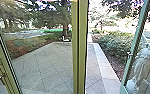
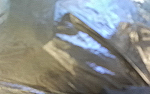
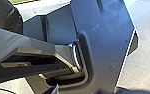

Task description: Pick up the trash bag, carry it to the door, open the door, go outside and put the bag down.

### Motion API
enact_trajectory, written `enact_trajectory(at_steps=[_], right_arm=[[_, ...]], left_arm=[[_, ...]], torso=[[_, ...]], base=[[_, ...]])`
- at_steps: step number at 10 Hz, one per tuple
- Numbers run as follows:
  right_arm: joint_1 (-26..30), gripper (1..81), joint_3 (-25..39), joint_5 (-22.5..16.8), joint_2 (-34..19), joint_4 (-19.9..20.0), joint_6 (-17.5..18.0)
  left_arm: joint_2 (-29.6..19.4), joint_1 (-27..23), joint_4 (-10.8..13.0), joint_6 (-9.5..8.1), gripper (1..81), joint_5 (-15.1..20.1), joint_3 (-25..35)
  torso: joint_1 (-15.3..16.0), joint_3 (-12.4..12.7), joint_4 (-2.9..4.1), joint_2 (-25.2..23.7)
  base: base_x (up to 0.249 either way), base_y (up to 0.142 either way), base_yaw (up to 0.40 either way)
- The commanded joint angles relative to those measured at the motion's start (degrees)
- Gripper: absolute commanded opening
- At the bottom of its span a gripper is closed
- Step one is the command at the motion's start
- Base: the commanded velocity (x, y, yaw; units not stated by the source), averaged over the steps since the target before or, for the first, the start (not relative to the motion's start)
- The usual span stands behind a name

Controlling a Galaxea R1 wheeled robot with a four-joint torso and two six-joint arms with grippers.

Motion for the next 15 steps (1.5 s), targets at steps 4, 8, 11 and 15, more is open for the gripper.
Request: enact_trajectory(at_steps=[4,8,11,15], right_arm=[[2.4,81.1,0.3,-2.8,0.5,-0.6,-0.3],[2.4,81.1,0.3,-2.8,0.6,-0.6,-0.3],[2.6,81.1,0.3,-2.8,0.7,-0.6,-0.3],[2.6,81.1,0.3,-2.8,0.8,-0.6,-0.3]], left_arm=[[-0.2,-3.1,0.7,0.2,1.0,3.4,0.0],[-0.2,-3.1,0.7,0.2,1.0,3.5,0.0],[-0.1,-3.2,0.6,0.2,1.0,3.6,0.0],[-0.2,-3.2,0.4,0.2,1.0,3.7,0.0]], torso=[[0.0,0.0,0.0,0.0],[0.0,0.0,0.0,0.0],[0.0,0.0,0.0,0.0],[0.0,0.0,0.0,0.0]], base=[[0.0,0.0,-0.189],[0.0,0.0,-0.203],[0.0,0.0,-0.217],[0.0,0.0,-0.211]])
